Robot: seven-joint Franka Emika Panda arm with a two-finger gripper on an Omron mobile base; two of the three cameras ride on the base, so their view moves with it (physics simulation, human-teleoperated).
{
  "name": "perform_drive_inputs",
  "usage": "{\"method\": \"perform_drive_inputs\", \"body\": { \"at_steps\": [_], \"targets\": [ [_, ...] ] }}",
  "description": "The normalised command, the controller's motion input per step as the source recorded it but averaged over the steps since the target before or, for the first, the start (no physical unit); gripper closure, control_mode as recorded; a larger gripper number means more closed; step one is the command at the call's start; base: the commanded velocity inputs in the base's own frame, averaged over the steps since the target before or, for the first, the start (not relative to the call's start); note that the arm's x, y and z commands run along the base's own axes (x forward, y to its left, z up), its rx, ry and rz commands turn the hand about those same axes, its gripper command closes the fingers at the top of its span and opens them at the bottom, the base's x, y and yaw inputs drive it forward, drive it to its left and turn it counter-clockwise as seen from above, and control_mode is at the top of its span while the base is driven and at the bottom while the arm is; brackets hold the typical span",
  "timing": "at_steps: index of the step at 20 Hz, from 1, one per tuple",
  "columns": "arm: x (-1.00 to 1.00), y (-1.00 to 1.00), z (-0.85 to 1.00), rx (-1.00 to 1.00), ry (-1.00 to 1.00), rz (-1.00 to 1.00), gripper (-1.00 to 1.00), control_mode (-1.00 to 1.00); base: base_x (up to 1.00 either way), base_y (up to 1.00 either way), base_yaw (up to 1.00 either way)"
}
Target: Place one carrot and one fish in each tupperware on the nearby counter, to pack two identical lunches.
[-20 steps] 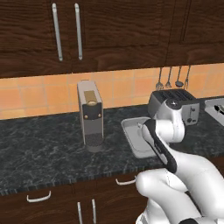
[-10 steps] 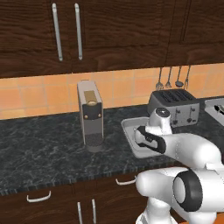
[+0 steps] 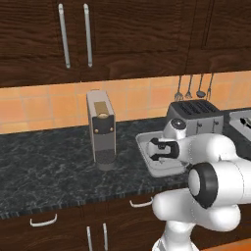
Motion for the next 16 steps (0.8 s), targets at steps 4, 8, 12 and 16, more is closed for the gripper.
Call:
{"method": "perform_drive_inputs", "body": {
  "at_steps": [4,8,12,16],
  "targets": [
    [-0.74,0.04,1.00,0.00,-0.04,0.00,-1.00,-1.00,0.00,0.00,0.00],
    [-1.00,0.09,0.56,-0.01,-0.01,0.00,-1.00,-1.00,0.00,0.00,0.00],
    [-1.00,0.07,0.45,0.00,-0.05,0.00,-1.00,-1.00,0.00,0.00,0.00],
    [-0.75,0.17,0.20,-0.03,-0.06,0.00,-1.00,1.00,-0.25,0.02,0.00]
  ]
}}
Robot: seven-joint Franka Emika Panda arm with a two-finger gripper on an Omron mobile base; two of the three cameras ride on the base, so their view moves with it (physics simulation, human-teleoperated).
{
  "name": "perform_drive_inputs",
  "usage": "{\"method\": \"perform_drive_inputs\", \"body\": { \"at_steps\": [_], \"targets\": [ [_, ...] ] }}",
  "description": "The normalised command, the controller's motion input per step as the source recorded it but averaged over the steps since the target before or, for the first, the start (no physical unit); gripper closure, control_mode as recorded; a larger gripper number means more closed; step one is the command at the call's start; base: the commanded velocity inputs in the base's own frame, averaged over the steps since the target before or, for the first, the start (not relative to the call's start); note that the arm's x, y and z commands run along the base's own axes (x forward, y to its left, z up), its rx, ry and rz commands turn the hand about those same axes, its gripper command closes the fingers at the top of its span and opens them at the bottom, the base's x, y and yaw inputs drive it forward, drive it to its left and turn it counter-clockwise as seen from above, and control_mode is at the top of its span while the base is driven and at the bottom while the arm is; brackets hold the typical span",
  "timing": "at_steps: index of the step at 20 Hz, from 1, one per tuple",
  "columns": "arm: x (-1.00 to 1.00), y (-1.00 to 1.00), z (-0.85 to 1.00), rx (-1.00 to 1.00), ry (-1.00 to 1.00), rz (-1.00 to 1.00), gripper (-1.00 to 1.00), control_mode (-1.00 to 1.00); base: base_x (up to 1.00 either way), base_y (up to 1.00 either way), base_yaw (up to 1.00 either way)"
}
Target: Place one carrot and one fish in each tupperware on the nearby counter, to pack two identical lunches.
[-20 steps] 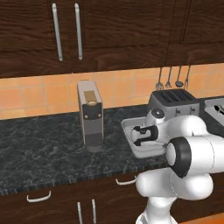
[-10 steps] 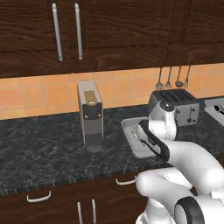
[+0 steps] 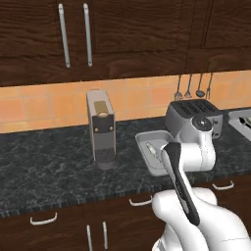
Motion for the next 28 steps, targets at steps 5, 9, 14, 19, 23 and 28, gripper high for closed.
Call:
{"method": "perform_drive_inputs", "body": {
  "at_steps": [5,9,14,19,23,28],
  "targets": [
    [0.00,0.00,0.00,0.00,0.00,0.00,-1.00,1.00,-1.00,-0.38,-0.04],
    [0.00,0.00,0.00,0.00,0.00,0.00,-1.00,1.00,-0.68,-1.00,-0.06],
    [0.00,0.00,0.00,0.00,0.00,0.00,-1.00,1.00,-0.05,-1.00,-0.05],
    [0.00,0.00,0.00,0.00,0.00,0.00,-1.00,1.00,-0.04,-1.00,0.00],
    [0.00,0.00,0.00,0.00,0.00,0.00,-1.00,1.00,-0.53,-1.00,0.00],
    [0.00,0.00,0.00,0.00,0.00,0.00,-1.00,1.00,-0.07,-1.00,-0.05]
  ]
}}
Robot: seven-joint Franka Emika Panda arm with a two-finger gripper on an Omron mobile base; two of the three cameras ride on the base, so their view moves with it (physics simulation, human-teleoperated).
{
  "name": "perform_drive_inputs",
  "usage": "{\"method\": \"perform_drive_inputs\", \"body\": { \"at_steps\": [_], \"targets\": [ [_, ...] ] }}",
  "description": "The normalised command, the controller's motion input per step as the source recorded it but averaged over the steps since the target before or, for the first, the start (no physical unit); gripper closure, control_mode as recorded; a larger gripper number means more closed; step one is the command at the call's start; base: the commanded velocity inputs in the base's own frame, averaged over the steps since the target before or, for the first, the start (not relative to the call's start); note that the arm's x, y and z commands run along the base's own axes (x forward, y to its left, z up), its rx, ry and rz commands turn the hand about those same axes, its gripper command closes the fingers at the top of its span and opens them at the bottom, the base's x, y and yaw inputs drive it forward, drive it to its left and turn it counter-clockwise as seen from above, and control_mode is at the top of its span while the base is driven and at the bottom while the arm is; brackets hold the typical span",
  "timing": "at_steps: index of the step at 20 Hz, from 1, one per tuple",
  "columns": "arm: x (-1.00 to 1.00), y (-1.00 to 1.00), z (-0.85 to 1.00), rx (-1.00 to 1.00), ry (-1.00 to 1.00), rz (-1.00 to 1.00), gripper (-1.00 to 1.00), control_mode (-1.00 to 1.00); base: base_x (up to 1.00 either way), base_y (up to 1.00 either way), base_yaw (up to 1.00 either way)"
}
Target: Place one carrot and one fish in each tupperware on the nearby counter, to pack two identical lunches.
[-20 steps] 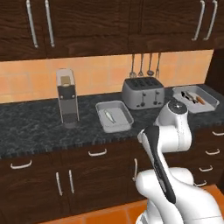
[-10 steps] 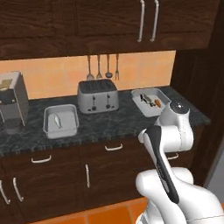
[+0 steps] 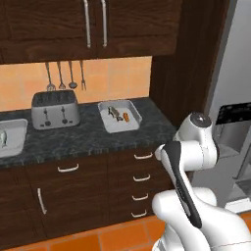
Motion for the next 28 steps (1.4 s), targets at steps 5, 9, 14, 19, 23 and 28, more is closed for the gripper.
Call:
{"method": "perform_drive_inputs", "body": {
  "at_steps": [5,9,14,19,23,28],
  "targets": [
    [0.00,0.00,0.00,0.00,0.00,0.00,-1.00,1.00,0.01,-1.00,-0.07],
    [0.00,0.00,0.00,0.00,0.00,0.00,-1.00,1.00,0.09,-1.00,-0.06],
    [0.00,0.00,0.00,0.00,0.00,0.00,-1.00,1.00,0.27,-1.00,-0.02],
    [0.00,0.00,0.00,0.00,0.00,0.00,-1.00,1.00,0.48,-0.75,0.00],
    [0.00,0.00,0.00,0.00,0.00,0.00,-1.00,1.00,0.46,-0.56,0.00],
    [0.00,0.00,0.00,0.00,0.00,0.00,-1.00,1.00,0.11,-0.38,0.00]
  ]
}}
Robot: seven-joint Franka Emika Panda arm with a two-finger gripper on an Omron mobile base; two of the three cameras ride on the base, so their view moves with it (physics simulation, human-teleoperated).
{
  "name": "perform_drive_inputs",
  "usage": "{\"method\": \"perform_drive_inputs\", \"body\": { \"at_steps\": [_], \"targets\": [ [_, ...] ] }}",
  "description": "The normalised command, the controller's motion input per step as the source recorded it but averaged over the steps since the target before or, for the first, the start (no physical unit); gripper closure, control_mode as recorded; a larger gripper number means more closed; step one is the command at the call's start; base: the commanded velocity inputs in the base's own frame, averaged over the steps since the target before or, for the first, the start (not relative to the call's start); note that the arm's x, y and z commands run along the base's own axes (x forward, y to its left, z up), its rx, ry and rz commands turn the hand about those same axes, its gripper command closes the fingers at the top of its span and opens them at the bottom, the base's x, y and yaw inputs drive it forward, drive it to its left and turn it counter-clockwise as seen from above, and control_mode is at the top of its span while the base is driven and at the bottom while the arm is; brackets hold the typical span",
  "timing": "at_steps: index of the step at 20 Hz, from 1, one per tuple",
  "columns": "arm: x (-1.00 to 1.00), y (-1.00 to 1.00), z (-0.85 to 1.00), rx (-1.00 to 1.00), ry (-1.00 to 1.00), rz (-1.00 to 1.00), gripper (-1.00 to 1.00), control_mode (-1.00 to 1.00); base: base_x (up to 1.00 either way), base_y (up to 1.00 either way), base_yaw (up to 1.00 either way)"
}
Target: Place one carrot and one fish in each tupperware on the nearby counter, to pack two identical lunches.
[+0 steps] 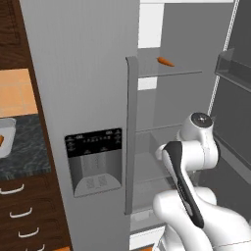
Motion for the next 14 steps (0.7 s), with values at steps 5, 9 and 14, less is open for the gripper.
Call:
{"method": "perform_drive_inputs", "body": {
  "at_steps": [5,9,14],
  "targets": [
    [0.09,-0.10,-0.01,0.00,0.00,0.00,-1.00,-1.00,0.00,0.00,0.00],
    [0.00,-0.51,0.21,0.00,-0.01,0.00,-1.00,-1.00,0.00,0.00,0.00],
    [0.17,-0.16,0.64,0.00,-0.24,0.00,-1.00,-1.00,0.00,0.00,0.00]
  ]
}}
